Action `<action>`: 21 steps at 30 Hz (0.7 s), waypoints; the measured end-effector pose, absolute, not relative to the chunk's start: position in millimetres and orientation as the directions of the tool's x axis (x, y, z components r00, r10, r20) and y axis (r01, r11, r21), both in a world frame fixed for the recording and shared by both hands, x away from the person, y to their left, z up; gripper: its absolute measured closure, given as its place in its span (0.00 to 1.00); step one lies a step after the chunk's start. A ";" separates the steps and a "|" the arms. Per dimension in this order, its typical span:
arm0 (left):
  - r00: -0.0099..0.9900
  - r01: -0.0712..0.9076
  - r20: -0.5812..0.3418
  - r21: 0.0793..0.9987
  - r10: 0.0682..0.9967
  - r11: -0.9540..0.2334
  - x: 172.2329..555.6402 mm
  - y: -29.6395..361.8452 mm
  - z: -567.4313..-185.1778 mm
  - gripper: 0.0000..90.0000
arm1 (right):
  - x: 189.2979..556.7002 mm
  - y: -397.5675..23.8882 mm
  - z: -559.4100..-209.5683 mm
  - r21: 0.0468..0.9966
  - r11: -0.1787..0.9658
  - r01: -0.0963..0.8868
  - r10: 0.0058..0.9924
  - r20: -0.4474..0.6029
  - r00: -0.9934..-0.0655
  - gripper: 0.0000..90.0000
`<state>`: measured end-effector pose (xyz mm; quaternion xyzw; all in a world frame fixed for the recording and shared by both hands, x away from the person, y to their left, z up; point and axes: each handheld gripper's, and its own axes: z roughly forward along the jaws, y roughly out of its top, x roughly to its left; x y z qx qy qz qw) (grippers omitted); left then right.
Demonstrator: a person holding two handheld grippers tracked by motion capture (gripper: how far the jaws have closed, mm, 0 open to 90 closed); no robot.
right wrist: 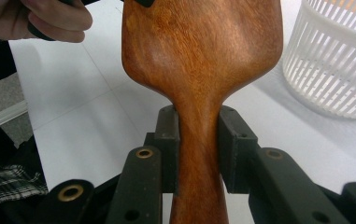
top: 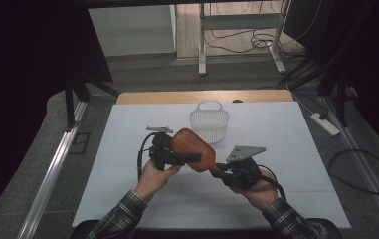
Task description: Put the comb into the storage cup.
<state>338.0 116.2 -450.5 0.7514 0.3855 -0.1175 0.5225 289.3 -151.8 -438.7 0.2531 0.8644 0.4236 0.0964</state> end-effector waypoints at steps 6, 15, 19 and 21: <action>0.652 0.723 -0.606 0.677 0.456 -0.134 337.8 120.5 -450.9 0.22 | 288.7 -151.7 -438.9 0.785 0.512 0.349 0.516 0.044 -0.856 0.79; 0.634 0.753 -0.685 0.653 0.359 -0.083 340.7 130.3 -453.4 0.45 | 291.0 -150.8 -444.7 0.763 0.545 0.347 0.502 0.034 -0.864 0.80; 0.634 0.756 -0.704 0.652 0.321 -0.060 339.6 132.5 -452.5 0.52 | 290.5 -146.8 -448.2 0.748 0.569 0.341 0.492 0.022 -0.870 0.80; 0.628 0.761 -0.718 0.647 0.301 -0.045 339.8 133.3 -453.1 0.55 | 290.8 -146.1 -448.5 0.749 0.569 0.340 0.491 0.023 -0.871 0.80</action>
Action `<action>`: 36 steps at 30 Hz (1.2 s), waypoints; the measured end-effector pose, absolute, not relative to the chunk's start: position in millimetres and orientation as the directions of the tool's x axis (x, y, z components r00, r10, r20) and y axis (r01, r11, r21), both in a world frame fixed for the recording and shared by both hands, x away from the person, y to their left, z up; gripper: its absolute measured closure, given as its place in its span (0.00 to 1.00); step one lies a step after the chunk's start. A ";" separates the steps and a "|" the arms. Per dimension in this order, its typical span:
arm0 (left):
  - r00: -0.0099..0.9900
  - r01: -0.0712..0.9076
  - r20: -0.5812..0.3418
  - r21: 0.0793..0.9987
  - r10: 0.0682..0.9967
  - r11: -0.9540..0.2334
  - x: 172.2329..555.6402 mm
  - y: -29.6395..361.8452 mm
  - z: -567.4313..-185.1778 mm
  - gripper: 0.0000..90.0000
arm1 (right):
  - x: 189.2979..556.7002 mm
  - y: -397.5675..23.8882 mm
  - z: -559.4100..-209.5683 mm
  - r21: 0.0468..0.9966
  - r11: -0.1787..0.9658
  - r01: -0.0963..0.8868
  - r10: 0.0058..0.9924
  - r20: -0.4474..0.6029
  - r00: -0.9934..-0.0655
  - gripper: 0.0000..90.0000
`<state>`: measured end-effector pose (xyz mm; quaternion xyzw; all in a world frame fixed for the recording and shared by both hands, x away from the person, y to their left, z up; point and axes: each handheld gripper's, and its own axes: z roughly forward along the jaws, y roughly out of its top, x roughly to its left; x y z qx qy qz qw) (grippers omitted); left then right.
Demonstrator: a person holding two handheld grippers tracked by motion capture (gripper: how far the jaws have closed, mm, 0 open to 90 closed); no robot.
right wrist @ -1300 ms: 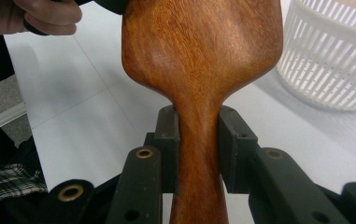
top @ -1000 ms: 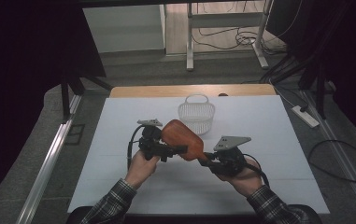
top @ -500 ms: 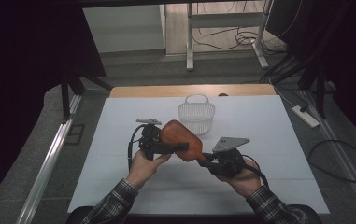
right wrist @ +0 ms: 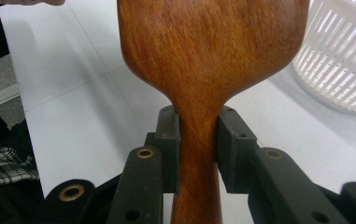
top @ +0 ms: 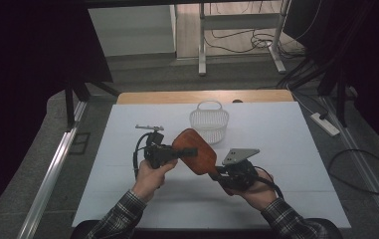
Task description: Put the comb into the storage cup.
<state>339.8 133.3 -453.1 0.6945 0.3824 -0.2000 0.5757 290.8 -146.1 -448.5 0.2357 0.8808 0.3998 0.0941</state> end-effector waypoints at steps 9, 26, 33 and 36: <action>0.636 0.755 -0.715 0.654 0.289 -0.045 340.4 134.0 -451.7 0.58 | 291.2 -145.5 -447.8 0.751 0.568 0.336 0.487 0.022 -0.873 0.80; 0.668 0.719 -0.663 0.692 0.338 -0.065 338.5 133.4 -442.6 0.58 | 288.5 -141.9 -449.4 0.739 0.591 0.324 0.481 0.000 -0.877 0.58; 0.680 0.702 -0.634 0.708 0.369 -0.076 337.7 134.4 -440.1 0.58 | 292.6 -144.7 -452.0 0.719 0.598 0.354 0.480 0.032 -0.877 0.42; 0.686 0.692 -0.621 0.718 0.379 -0.076 337.2 135.7 -438.4 0.58 | 295.1 -147.8 -451.9 0.722 0.588 0.364 0.478 0.053 -0.877 0.36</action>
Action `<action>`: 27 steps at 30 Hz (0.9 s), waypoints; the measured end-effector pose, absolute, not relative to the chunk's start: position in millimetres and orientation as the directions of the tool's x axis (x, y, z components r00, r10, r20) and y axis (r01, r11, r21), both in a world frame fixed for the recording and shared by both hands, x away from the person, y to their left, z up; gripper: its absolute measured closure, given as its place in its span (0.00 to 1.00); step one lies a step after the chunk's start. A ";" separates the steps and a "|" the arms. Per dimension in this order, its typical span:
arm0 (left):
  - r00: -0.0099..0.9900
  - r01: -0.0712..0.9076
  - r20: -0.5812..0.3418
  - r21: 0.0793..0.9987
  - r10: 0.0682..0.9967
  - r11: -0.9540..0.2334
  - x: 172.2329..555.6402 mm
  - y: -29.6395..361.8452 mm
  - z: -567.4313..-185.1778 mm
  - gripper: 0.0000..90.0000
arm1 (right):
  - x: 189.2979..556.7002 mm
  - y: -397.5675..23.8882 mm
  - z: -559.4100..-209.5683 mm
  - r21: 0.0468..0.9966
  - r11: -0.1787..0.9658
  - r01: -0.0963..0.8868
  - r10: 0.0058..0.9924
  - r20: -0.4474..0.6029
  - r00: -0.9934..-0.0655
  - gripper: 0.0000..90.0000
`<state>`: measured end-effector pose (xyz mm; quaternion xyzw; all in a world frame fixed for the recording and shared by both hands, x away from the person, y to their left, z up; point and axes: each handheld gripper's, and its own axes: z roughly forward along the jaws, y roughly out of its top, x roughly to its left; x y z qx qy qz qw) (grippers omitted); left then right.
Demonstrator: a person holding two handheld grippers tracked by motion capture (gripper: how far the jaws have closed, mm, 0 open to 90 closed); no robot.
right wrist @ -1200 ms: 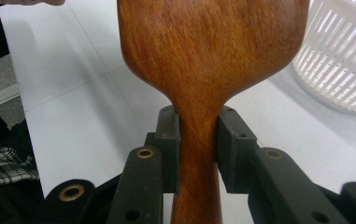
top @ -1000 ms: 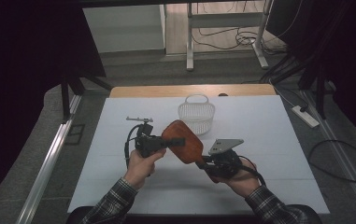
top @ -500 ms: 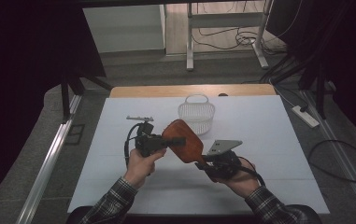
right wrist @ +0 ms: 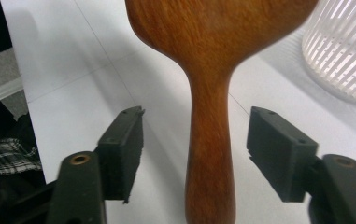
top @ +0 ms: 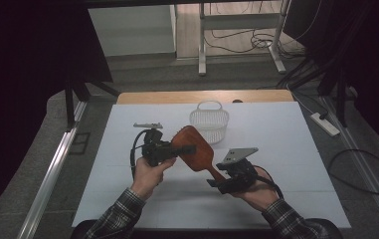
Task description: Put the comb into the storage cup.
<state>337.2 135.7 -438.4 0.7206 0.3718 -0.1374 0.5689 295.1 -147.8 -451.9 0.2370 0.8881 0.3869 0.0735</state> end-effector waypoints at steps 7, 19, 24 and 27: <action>0.690 0.679 -0.598 0.730 0.409 -0.077 337.6 140.2 -434.9 0.58 | 300.9 -156.2 -453.1 0.710 0.578 0.404 0.474 0.111 -0.873 0.24; 0.694 0.660 -0.564 0.747 0.448 -0.082 342.3 145.4 -428.4 0.58 | 303.8 -168.1 -454.5 0.692 0.584 0.425 0.509 0.096 -0.855 0.10; 0.696 0.654 -0.554 0.752 0.457 -0.083 345.4 145.9 -425.2 0.58 | 303.8 -172.3 -455.8 0.685 0.591 0.426 0.512 0.089 -0.854 0.07; 0.696 0.652 -0.549 0.754 0.463 -0.086 347.7 146.3 -423.5 0.58 | 303.5 -175.3 -456.0 0.685 0.592 0.425 0.511 0.088 -0.855 0.04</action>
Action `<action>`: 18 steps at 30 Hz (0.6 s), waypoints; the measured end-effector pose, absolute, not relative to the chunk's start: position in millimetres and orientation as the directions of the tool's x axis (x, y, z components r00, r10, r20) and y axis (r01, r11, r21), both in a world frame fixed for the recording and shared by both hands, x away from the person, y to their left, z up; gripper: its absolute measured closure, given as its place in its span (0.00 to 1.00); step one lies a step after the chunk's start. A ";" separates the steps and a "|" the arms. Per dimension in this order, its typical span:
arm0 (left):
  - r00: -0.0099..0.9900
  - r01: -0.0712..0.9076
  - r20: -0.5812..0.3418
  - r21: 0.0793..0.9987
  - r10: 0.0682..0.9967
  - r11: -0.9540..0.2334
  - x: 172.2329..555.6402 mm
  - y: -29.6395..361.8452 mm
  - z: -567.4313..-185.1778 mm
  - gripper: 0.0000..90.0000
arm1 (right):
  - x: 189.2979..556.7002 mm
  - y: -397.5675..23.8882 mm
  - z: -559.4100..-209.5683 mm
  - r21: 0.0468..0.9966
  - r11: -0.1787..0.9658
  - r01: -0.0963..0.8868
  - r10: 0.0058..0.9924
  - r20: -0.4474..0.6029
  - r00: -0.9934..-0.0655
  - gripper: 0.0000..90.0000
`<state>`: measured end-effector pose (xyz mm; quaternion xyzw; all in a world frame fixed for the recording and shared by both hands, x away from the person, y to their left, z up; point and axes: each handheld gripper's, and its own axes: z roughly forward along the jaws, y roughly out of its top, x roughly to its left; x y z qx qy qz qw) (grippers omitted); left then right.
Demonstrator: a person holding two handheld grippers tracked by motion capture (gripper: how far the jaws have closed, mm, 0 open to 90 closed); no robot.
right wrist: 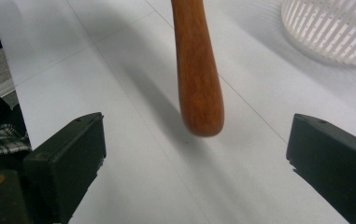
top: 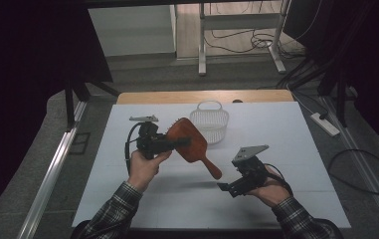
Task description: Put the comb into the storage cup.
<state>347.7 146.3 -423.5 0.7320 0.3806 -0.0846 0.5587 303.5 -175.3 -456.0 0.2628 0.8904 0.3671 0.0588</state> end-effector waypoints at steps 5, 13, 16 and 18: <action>0.690 0.652 -0.545 0.754 0.475 -0.082 350.6 149.0 -421.3 0.58 | 302.5 -180.5 -457.9 0.673 0.618 0.407 0.502 0.061 -0.863 0.00; 0.687 0.645 -0.534 0.761 0.493 -0.075 355.7 154.8 -416.0 0.58 | 301.1 -187.1 -459.5 0.664 0.628 0.406 0.496 0.061 -0.866 0.00; 0.685 0.644 -0.531 0.762 0.498 -0.073 357.5 156.5 -413.7 0.58 | 300.1 -190.7 -458.6 0.666 0.617 0.419 0.502 0.077 -0.861 0.00; 0.684 0.643 -0.530 0.763 0.501 -0.070 358.5 157.6 -411.9 0.58 | 299.7 -191.7 -458.4 0.666 0.615 0.422 0.506 0.077 -0.859 0.00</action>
